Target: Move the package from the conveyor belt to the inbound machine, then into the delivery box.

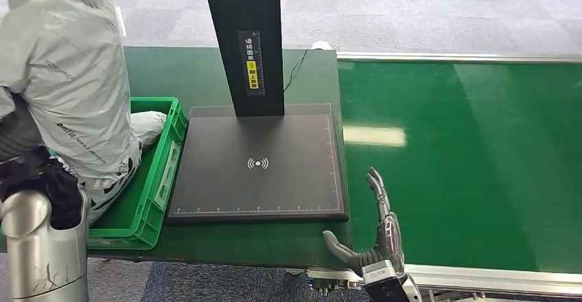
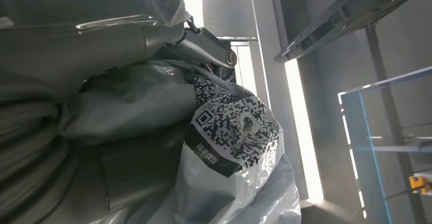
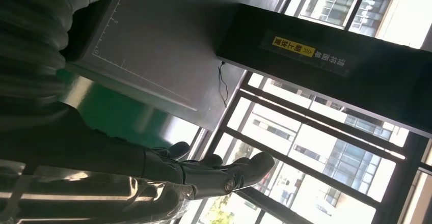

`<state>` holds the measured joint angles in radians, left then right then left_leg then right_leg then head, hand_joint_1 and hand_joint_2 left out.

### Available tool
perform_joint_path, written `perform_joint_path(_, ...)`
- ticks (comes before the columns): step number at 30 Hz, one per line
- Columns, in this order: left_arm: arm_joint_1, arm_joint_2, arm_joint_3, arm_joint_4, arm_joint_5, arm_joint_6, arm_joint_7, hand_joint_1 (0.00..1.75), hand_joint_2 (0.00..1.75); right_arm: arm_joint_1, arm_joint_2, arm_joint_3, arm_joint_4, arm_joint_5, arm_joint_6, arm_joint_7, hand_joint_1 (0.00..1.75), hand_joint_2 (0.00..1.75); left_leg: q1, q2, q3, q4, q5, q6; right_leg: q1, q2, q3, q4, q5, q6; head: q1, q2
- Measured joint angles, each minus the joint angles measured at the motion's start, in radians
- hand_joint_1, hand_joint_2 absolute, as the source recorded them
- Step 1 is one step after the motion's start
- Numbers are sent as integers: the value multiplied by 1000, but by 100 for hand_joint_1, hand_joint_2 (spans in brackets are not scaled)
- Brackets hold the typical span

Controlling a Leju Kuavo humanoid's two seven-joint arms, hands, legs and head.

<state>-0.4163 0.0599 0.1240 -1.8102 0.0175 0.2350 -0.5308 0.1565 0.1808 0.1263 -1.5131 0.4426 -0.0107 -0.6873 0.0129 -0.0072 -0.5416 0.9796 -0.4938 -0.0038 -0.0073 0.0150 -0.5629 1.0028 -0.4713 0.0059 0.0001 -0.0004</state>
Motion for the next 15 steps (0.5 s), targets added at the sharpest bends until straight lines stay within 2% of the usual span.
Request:
perform_joint_path(7,-114,85,33,-27,14,-13,82,175,175,-4,0,-2,7,-2,3,-1,0,175,0,-1,0,0,1,-1,0,0,0,0,0,0,0,0)
perform_joint_path(15,-143,110,40,-32,14,-14,91,175,175,-9,0,-6,13,-2,3,-1,0,175,0,-1,0,0,1,-1,0,0,0,0,0,0,0,0)
